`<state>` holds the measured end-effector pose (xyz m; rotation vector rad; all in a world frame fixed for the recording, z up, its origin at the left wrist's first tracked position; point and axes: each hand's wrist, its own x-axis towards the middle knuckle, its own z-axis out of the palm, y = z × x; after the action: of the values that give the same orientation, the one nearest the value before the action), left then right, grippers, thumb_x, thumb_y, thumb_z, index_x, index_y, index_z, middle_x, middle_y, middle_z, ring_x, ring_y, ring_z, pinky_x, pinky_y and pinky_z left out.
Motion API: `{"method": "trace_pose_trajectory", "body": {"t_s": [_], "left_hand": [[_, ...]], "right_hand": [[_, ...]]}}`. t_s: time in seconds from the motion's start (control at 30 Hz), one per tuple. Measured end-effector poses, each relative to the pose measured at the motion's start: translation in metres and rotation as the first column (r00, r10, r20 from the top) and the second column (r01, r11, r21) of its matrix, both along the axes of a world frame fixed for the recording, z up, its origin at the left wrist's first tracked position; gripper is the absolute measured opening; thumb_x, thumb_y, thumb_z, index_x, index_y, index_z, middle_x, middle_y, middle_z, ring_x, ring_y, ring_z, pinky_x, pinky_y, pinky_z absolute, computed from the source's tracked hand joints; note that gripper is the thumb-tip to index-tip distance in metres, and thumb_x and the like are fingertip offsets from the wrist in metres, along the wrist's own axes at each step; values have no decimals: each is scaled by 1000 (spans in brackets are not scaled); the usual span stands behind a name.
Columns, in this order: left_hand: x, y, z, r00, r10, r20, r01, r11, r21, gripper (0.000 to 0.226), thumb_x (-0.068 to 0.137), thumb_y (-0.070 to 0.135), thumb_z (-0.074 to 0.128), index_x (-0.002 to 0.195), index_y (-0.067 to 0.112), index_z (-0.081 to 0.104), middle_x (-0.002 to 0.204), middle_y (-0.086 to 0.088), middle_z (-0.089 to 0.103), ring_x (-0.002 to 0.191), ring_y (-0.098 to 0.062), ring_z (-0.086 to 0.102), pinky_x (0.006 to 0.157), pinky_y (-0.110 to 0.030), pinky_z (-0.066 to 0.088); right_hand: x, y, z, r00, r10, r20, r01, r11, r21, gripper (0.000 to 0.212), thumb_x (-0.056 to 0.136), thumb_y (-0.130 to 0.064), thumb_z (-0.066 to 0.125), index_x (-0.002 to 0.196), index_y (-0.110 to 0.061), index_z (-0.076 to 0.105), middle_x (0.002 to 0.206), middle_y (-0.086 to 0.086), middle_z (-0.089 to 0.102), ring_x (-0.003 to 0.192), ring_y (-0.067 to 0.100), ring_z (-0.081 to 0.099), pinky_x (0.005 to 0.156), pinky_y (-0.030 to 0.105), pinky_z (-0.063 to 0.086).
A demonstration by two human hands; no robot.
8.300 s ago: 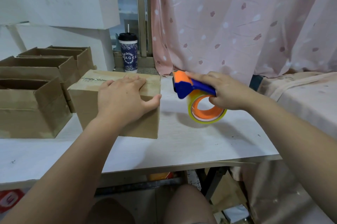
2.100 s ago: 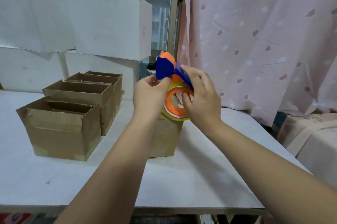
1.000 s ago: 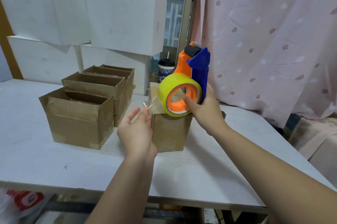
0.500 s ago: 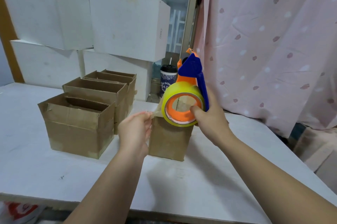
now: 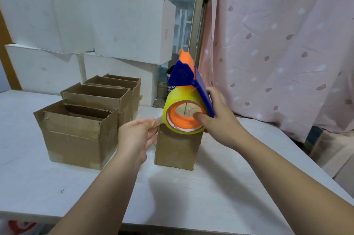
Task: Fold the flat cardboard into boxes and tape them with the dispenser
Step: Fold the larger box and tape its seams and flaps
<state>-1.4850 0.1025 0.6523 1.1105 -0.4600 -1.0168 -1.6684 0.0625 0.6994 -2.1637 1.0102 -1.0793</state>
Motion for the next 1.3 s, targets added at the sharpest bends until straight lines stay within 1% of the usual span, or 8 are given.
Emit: {"method": "trace_pose_trajectory", "body": {"t_s": [0.13,0.47,0.67,0.9,1.07,1.13,1.2,1.3], "left_hand": [[2,-2,-2,999,-27,43,27,1000,6,3,89,6,62,86,6,63,82,-6,70,71,-13,68,64,-23,51],[10,-7,10,982,-90,166,78,994,77,6,90,5,62,84,7,63,82,-10,68,65,-14,68,58,-22,52],[12,-8,14,974,-123,192,103,988,114,7,91,4,60,96,1,62,79,-12,65,62,-12,64,47,-19,52],[9,-6,7,924,-45,379,10,996,94,6,89,6,63,84,5,65,77,-9,55,60,-13,50,51,-19,48],[3,-4,7,845,44,533,-99,992,75,19,87,15,67,105,10,62,90,-7,61,61,-13,56,50,-19,46],[2,-1,8,797,47,602,-117,990,78,40,86,20,69,122,16,52,95,-4,60,67,-16,59,56,-25,49],[3,-1,6,751,22,660,-119,988,102,55,86,27,68,134,20,42,105,-6,60,91,-24,61,80,-38,53],[6,0,-1,647,-19,762,-172,970,170,52,87,40,64,133,26,44,125,-7,55,118,-28,47,94,-42,44]], "right_hand": [[0,3,4,996,4,-84,-5,1000,-13,44,87,-15,58,117,-34,32,107,6,49,89,29,56,75,54,53],[-2,0,7,998,-30,-47,36,990,138,38,85,-17,56,110,-38,36,111,11,54,96,34,59,70,56,56],[0,1,11,995,-40,-96,49,994,101,37,86,-17,56,111,-35,35,107,8,55,91,30,62,68,52,57],[0,5,7,992,-60,-110,64,997,39,43,87,-15,58,117,-32,34,106,3,54,89,23,61,71,50,58],[0,5,7,992,-61,-114,67,997,41,43,87,-15,59,118,-32,33,108,4,53,90,24,61,72,51,58],[0,5,6,991,-69,-113,74,996,42,43,88,-15,58,118,-32,33,107,2,53,90,23,60,71,50,58],[1,4,6,992,-69,-108,74,996,43,43,88,-15,58,117,-33,33,107,0,53,89,22,60,71,49,58],[1,4,6,992,-67,-111,72,997,40,45,88,-15,59,117,-35,31,108,0,52,89,21,60,71,46,59]]}}
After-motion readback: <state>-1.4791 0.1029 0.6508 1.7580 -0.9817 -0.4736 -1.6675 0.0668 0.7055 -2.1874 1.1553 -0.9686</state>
